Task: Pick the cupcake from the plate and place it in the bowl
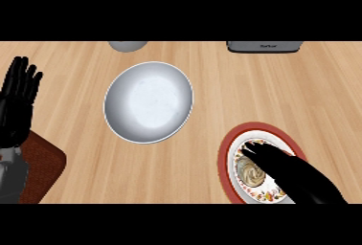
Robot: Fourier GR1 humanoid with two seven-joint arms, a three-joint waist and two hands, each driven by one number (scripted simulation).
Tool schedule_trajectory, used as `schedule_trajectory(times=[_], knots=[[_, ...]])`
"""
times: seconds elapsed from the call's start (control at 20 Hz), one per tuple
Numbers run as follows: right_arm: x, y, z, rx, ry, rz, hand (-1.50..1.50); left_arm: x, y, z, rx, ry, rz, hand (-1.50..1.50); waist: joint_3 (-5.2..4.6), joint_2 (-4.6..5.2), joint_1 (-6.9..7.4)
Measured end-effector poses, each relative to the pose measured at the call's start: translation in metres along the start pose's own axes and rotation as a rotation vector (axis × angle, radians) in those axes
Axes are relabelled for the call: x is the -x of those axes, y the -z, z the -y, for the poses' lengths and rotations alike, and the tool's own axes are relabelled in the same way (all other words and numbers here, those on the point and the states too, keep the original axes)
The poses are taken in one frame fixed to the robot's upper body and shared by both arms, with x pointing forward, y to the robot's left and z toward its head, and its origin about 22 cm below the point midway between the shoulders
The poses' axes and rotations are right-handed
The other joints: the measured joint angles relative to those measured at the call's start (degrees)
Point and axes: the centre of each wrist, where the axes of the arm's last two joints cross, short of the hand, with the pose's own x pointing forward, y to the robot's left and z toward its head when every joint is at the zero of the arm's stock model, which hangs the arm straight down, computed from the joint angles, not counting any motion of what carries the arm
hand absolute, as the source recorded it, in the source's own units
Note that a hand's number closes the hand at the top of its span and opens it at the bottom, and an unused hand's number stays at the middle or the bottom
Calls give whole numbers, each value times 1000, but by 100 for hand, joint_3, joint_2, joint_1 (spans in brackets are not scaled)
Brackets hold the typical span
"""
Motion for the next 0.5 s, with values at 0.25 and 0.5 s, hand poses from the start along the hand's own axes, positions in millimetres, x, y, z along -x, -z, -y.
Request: schedule_trajectory(times=[0.25, 0.5], knots=[[6, 8, -10, -12, -13, 13, -150, -9, 3, -3, -3, 0, 1, 0, 0, -1, -1], [10, 22, -15, -28, -20, -4, -150, -7, -2, -1, -2, 0, -1, 0, -2, -2, 5]])
